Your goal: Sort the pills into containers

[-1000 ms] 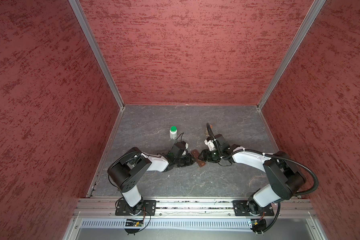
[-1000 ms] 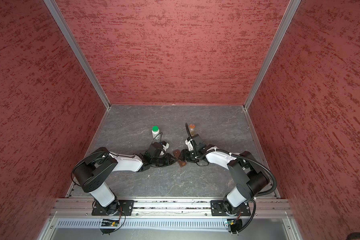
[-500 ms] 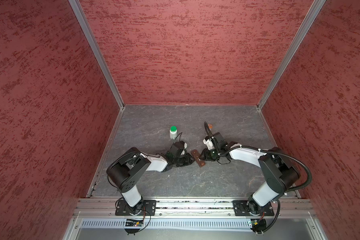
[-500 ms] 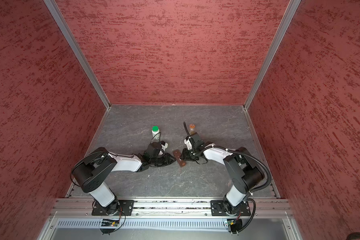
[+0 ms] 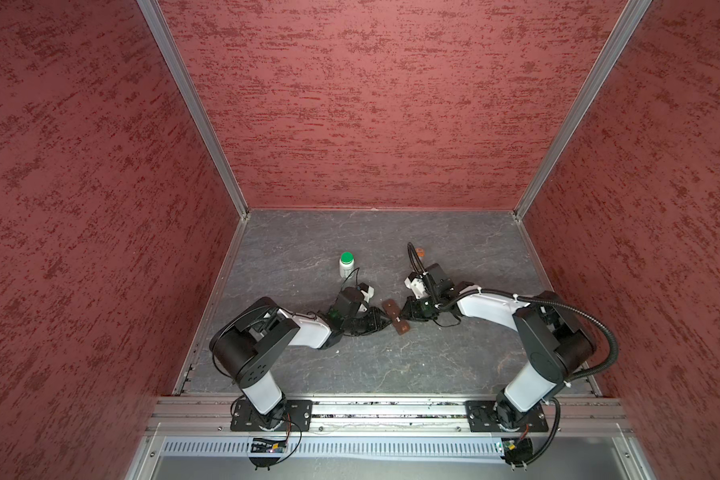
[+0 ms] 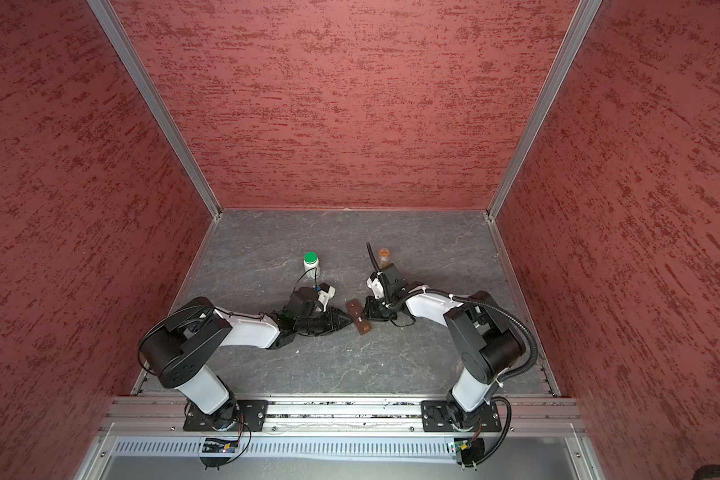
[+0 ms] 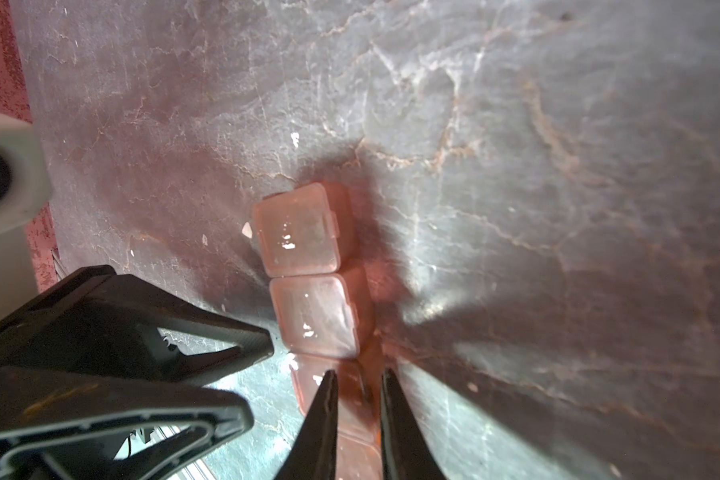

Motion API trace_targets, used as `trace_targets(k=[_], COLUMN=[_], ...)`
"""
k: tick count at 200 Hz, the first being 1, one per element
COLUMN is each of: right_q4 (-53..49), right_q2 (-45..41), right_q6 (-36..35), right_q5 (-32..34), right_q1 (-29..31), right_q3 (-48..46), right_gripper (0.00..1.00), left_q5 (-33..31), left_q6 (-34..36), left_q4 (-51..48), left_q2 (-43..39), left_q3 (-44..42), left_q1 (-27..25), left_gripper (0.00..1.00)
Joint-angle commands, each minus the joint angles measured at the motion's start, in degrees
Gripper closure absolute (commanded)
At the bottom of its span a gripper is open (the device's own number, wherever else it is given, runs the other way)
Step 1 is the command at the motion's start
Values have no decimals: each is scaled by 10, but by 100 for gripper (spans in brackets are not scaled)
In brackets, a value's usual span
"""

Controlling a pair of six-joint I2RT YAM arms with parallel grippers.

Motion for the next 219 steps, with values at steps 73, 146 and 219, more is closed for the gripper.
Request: trace_targets(k=[73, 146, 219], right_q4=[-8, -20, -23], right_q2=[36, 42, 53], right_q6=[-19, -32, -41], right_q5=[-20, -32, -45], right_q1=[0, 0, 1], right_q3=[-1, -3, -7], right_gripper=[78, 79, 78], left_q5=[6, 2, 8], left_q6=[-20, -10, -7], left_q4=[41, 20, 12], left_q2=[58, 82, 92], left_q3=[25, 43, 52], left_q1=[-13, -9, -9], left_gripper=[69, 71, 76])
